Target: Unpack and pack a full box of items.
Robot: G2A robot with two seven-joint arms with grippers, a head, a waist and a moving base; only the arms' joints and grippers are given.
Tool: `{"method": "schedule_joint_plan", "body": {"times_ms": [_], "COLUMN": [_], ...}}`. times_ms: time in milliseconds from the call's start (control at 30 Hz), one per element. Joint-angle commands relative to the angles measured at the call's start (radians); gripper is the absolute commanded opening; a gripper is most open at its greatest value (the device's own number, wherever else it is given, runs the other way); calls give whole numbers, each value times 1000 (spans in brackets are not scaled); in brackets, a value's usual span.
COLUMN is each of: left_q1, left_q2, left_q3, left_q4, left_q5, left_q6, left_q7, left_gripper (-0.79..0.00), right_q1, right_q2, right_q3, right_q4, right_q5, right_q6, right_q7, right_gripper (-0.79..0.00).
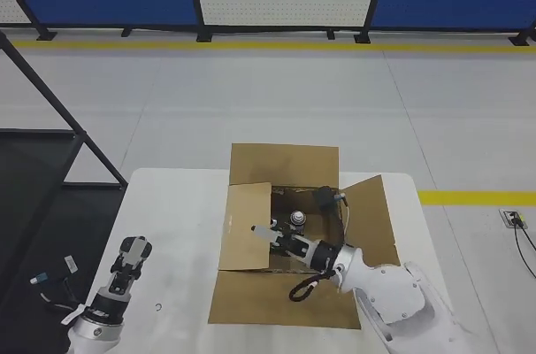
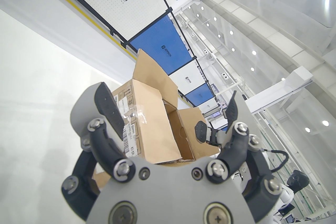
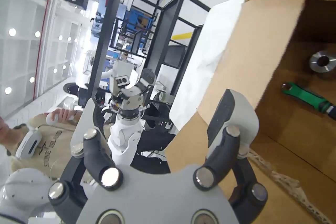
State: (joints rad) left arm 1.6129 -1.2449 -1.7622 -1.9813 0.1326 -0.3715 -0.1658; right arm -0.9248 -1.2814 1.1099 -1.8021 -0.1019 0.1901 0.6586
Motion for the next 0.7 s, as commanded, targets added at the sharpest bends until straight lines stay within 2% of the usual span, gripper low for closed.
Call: {"method": "schedule_joint_plan", "body": {"times_ms": [0, 133, 333, 667], "left_q1": [11, 38, 59, 84], "left_q2": [0, 1, 0, 0], "left_q3": [-14, -40, -56, -61], "left_q4": [-3, -9, 0, 3], "left_q5": [-16, -23, -26, -17], "left_q6": [-7, -22, -38, -67], "left_q7": [7, 14, 24, 12], "left_gripper": [0, 0, 0, 0], "right_q1": [41, 121, 210, 317], "right_q2": [-5, -18, -39, -76], "right_q3": [-7, -30, -67, -118], "right_q4": [66, 203, 355, 523], "right_q5": [20, 55, 97, 176], "right_q6": [45, 75, 53, -10], "right_q7": [4, 3, -40, -86], "right_gripper": [0, 0, 0, 0]}}
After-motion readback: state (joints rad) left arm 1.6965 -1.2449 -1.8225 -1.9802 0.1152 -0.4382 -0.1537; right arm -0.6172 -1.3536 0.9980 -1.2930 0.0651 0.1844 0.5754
